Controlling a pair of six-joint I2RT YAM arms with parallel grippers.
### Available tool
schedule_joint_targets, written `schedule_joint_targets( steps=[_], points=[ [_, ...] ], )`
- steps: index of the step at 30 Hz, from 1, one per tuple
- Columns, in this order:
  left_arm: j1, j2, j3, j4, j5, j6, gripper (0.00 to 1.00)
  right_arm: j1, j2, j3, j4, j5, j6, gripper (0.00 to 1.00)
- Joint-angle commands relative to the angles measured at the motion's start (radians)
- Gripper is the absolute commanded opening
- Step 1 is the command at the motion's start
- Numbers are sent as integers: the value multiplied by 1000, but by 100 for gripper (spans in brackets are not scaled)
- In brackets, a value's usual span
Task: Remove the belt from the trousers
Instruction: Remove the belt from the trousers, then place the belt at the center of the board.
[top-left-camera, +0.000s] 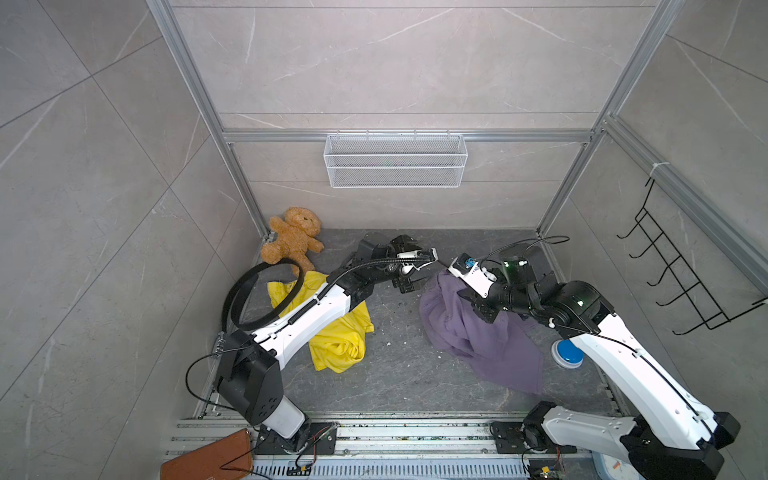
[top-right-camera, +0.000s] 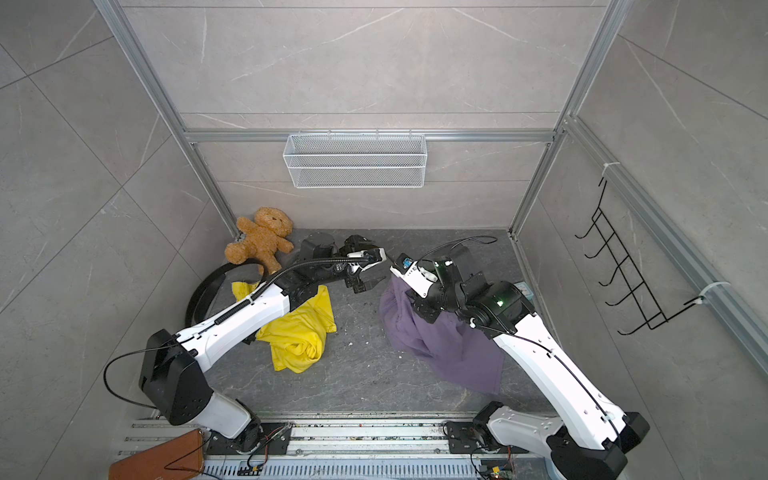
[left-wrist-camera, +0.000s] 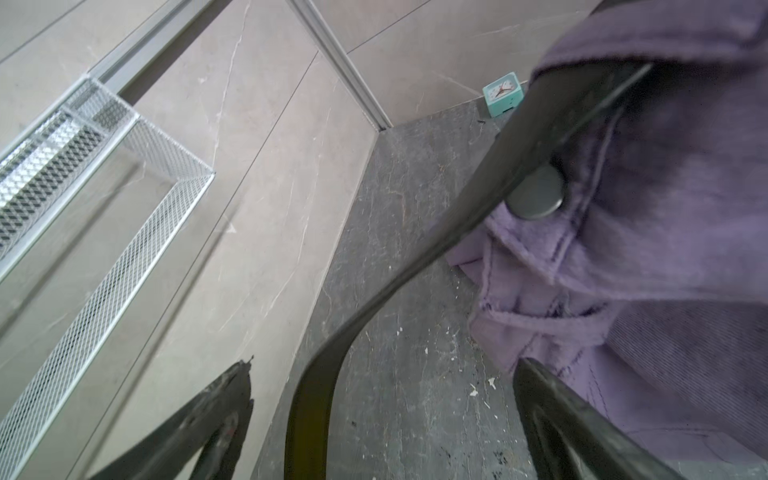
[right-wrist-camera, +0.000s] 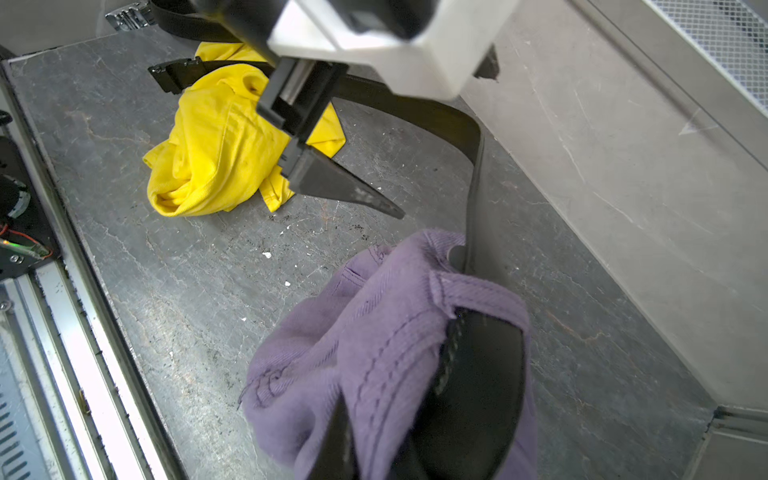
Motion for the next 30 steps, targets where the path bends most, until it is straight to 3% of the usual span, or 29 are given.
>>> schedule_joint_targets(
  steps=[1, 3, 6, 7, 11, 14, 17, 20, 24, 26, 30],
  points=[
    [0, 40, 90, 3, 94, 74, 99, 7, -21, 29, 5, -61, -46, 0],
    [0, 84, 147, -57, 126, 96, 97, 9, -19, 27, 4, -64, -48, 0],
    [-4, 143, 204, -108, 165, 98, 84, 9, -23, 28, 7, -54, -50, 0],
    [-6, 160, 220, -118, 160, 97, 72, 9, -24, 31, 8, -47, -50, 0],
    [-7, 175, 226, -120, 54, 76, 0, 8, -16, 26, 10, 26, -35, 0],
    [-5, 124, 145, -62, -56, 35, 0, 9, -10, 12, 28, 90, -9, 0],
    [30, 60, 59, -21, -259, -59, 0, 3, -4, -15, 67, 208, 23, 0],
    [117, -33, -39, -17, -426, -181, 0, -29, 23, -11, 63, 252, 45, 0],
    [304, -233, -176, -39, -473, -398, 0, -89, 41, -38, 83, 248, 81, 0],
    [370, -298, -205, -77, -546, -436, 0, -111, 49, -44, 91, 265, 101, 0],
    [445, -373, -232, -172, -588, -456, 0, -151, 76, -52, 106, 255, 127, 0]
  ],
)
